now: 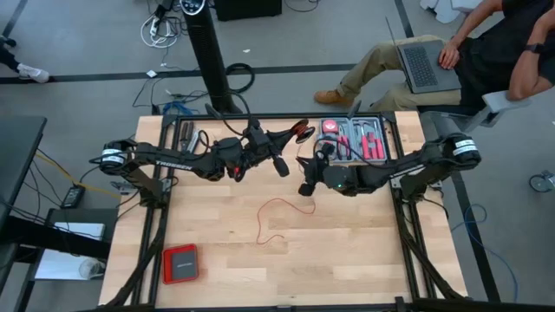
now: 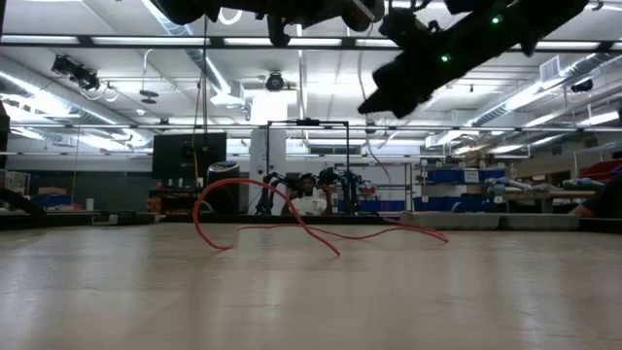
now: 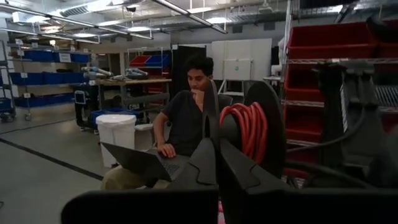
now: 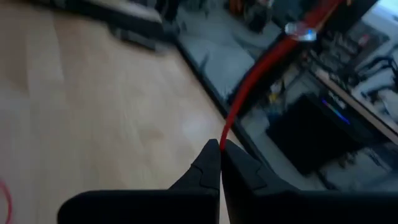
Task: Coil cords
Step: Coil the red cable wire onto the black spool
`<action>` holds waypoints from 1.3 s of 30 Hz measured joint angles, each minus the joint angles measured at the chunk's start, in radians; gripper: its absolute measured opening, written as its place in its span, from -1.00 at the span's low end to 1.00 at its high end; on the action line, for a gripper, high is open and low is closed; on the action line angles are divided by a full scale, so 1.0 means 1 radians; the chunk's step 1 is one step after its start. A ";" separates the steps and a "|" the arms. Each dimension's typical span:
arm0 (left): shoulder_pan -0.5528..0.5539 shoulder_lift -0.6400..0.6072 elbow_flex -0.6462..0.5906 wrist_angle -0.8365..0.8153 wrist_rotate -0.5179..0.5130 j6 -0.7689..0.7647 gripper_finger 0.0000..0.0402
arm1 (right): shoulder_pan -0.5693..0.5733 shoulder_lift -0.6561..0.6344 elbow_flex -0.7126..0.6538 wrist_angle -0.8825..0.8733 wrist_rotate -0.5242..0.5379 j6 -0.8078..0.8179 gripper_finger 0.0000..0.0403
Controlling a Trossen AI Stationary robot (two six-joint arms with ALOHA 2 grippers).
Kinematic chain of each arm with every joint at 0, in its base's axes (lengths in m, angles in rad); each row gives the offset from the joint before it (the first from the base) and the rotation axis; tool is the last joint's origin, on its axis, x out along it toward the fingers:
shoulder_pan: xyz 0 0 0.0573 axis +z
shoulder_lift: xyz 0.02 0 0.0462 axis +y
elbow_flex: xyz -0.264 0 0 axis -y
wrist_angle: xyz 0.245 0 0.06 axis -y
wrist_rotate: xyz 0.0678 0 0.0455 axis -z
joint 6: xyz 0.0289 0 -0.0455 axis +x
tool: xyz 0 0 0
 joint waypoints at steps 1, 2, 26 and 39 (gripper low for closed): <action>0.000 0.000 0.000 0.000 -0.005 -0.008 -1.00 | -0.006 0.005 0.000 0.046 -0.024 -0.016 -0.99; 0.000 0.000 0.000 -0.001 -0.014 -0.010 -1.00 | -0.009 0.006 0.000 0.080 -0.047 -0.030 -0.99; 0.049 0.039 0.000 -0.385 0.031 0.034 -1.00 | -0.008 -0.174 0.184 -0.346 -0.140 -0.081 -1.00; 0.049 0.015 0.000 -0.559 0.139 0.049 -1.00 | -0.008 -0.293 0.184 -0.617 -0.036 -0.030 -1.00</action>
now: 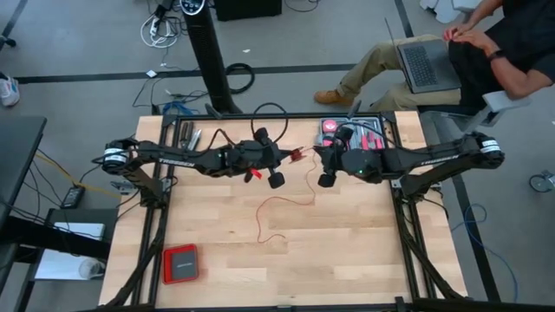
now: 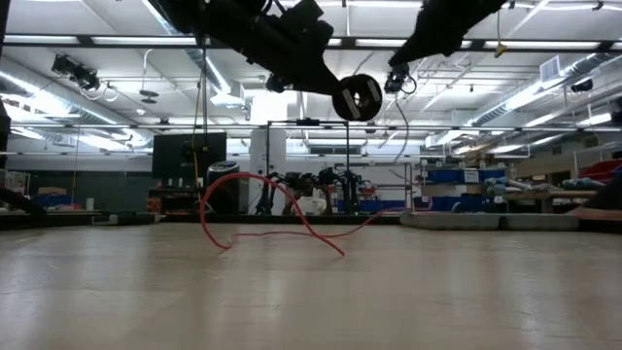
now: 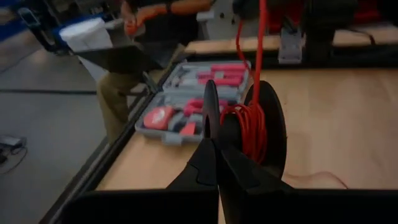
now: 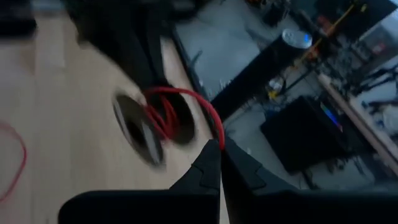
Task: Coil cords
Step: Coil the red cable wire onto the black spool
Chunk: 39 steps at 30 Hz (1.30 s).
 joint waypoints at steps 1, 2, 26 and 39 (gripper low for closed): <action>-0.002 -0.004 -0.001 -0.009 0.006 -0.002 -1.00 | 0.000 -0.005 0.000 -0.043 0.009 0.027 -1.00; -0.003 -0.006 0.000 0.005 0.016 -0.008 -1.00 | 0.000 -0.005 0.000 -0.076 0.015 0.052 -1.00; -0.061 0.077 -0.001 0.489 -0.084 -0.065 -1.00 | 0.002 0.080 -0.351 0.680 -0.028 0.200 -1.00; -0.065 0.191 -0.001 0.671 -0.254 -0.032 -1.00 | 0.046 0.175 -0.251 0.678 -0.065 0.103 -0.75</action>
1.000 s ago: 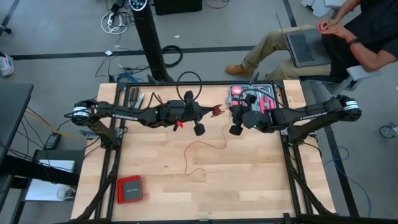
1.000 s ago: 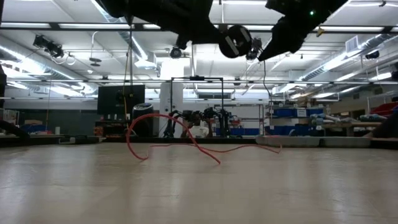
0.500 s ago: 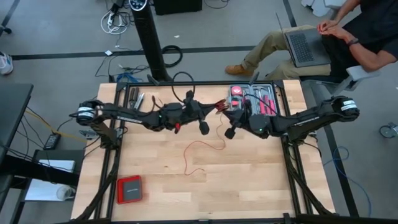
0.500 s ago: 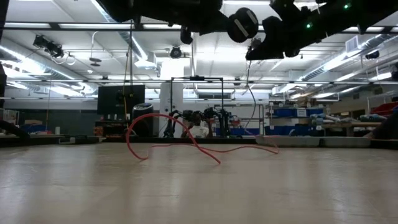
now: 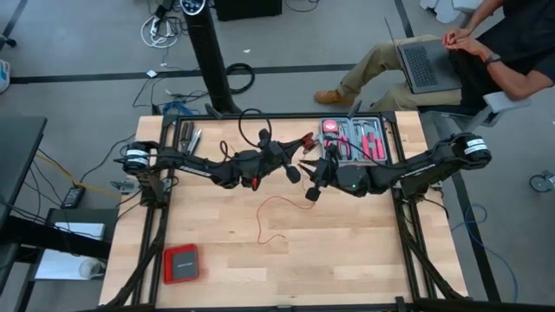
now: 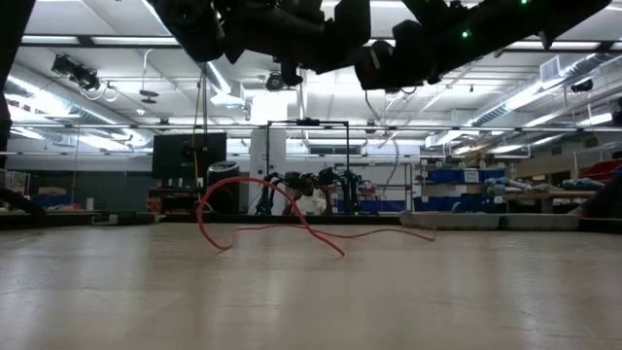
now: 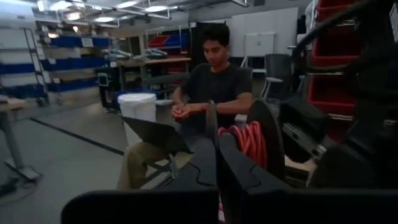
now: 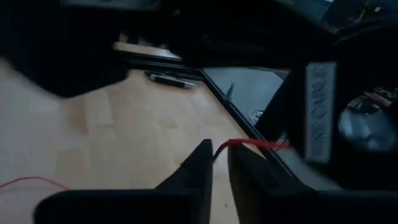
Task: Coil cords
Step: Coil the red cable wire onto the black spool
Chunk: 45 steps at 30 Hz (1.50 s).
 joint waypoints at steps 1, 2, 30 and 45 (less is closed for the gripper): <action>-0.002 -0.001 0.001 0.002 -0.004 0.018 -1.00 | 0.003 -0.006 0.000 -0.004 -0.002 0.004 -0.70; -0.005 -0.001 0.001 0.003 -0.006 0.040 -1.00 | 0.008 -0.012 0.000 -0.010 -0.002 0.011 -0.65; -0.013 0.000 -0.313 0.680 0.408 0.182 -1.00 | 0.052 -0.472 0.000 -0.219 -0.208 0.019 -0.53; -0.013 -0.001 -0.311 0.636 0.539 0.156 -1.00 | -0.094 -0.325 0.000 -0.046 -0.531 0.074 -0.52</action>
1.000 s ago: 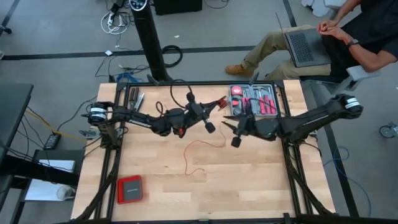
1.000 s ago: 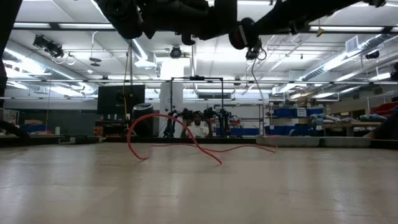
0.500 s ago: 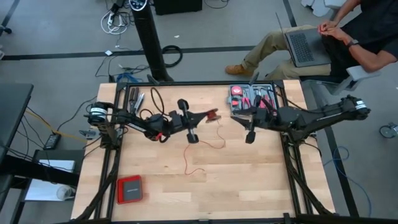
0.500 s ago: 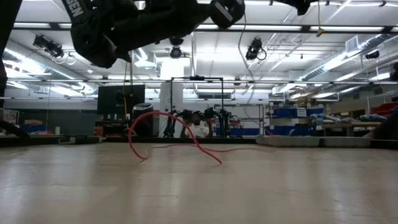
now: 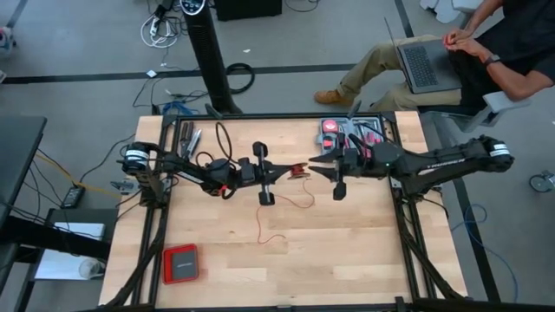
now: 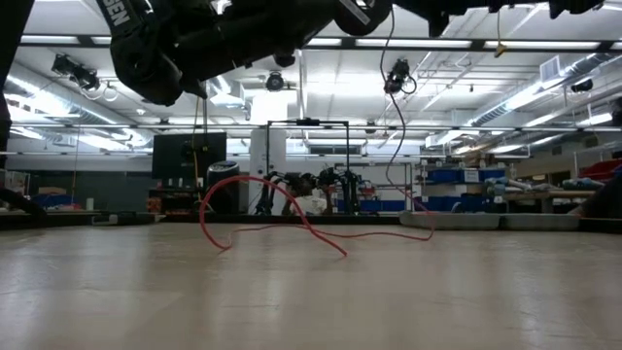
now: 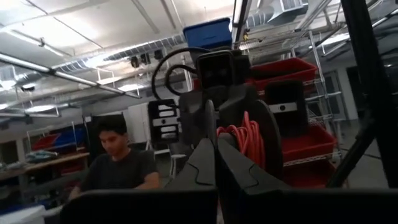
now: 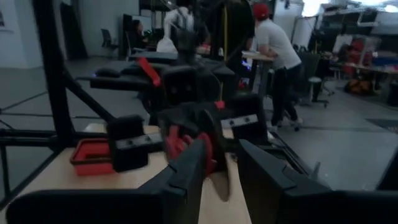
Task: Coil cords
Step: Coil the red cable wire onto the black spool
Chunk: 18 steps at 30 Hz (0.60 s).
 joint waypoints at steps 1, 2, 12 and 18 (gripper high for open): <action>0.002 0.000 0.000 -0.003 0.001 -0.009 -1.00 | -0.007 0.008 0.000 0.002 -0.006 0.003 -0.51; 0.004 0.000 0.000 -0.012 0.005 -0.023 -1.00 | -0.014 0.015 0.000 0.005 -0.009 0.003 -0.51; 0.011 0.000 0.035 -0.104 0.011 -0.052 -1.00 | -0.057 0.027 0.000 0.009 -0.059 -0.009 -0.52; 0.012 0.000 0.153 -0.345 0.012 -0.056 -1.00 | -0.073 0.027 0.000 -0.031 -0.102 0.007 -0.52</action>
